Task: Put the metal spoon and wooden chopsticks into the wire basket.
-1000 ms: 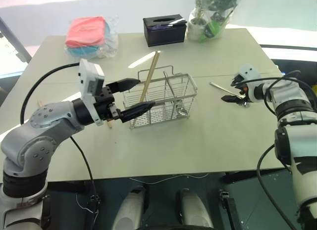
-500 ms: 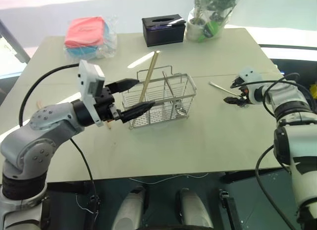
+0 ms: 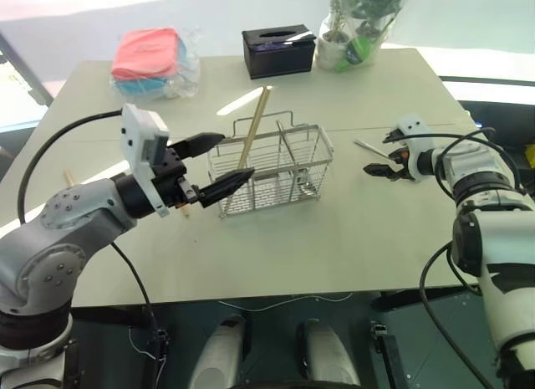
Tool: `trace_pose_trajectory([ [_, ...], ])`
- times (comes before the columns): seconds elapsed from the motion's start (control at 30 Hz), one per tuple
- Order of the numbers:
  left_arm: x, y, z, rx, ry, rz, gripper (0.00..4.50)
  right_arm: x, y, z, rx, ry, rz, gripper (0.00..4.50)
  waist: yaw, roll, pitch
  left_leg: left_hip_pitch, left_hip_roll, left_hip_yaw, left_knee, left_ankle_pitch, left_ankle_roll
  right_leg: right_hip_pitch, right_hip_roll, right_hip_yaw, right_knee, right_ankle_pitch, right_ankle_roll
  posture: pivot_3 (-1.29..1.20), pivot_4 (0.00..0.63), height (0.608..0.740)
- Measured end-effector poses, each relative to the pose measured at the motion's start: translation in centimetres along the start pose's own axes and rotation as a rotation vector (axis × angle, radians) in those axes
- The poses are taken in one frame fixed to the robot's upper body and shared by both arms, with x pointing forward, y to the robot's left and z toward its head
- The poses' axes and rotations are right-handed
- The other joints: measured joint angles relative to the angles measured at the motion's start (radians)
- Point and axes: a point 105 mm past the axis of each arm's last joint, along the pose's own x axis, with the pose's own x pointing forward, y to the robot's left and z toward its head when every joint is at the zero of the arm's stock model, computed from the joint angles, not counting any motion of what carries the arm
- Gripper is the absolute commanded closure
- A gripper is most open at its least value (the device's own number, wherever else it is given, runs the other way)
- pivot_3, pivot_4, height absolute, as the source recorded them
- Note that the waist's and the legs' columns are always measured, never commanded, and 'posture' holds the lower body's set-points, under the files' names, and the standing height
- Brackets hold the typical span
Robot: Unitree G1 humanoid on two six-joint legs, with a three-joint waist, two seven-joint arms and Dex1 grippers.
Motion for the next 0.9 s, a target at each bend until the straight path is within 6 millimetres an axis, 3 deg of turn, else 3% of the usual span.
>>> trace_pose_trajectory([
  [0.4, -0.6, 0.0, 0.2, -0.014, -0.019, 0.043, 0.0, 0.0, -0.5, -0.1, -0.072, 0.023, -0.047, 0.05, -0.001, 0.0, 0.0, 0.0, 0.0, 0.0, 0.0, 0.0, 0.0, 0.0, 0.0, 0.0, 0.0, 0.0, 0.0, 0.0, 0.15, 0.74],
  [0.9, -1.1, 0.1, 1.1, 0.004, -0.035, 0.117, 0.0, 0.0, -0.2, -0.2, 0.061, -0.006, -0.017, 0.05, -0.001, 0.0, 0.0, 0.0, 0.0, 0.0, 0.0, 0.0, 0.0, 0.0, 0.0, 0.0, 0.0, 0.0, 0.0, 0.0, 0.15, 0.74],
])
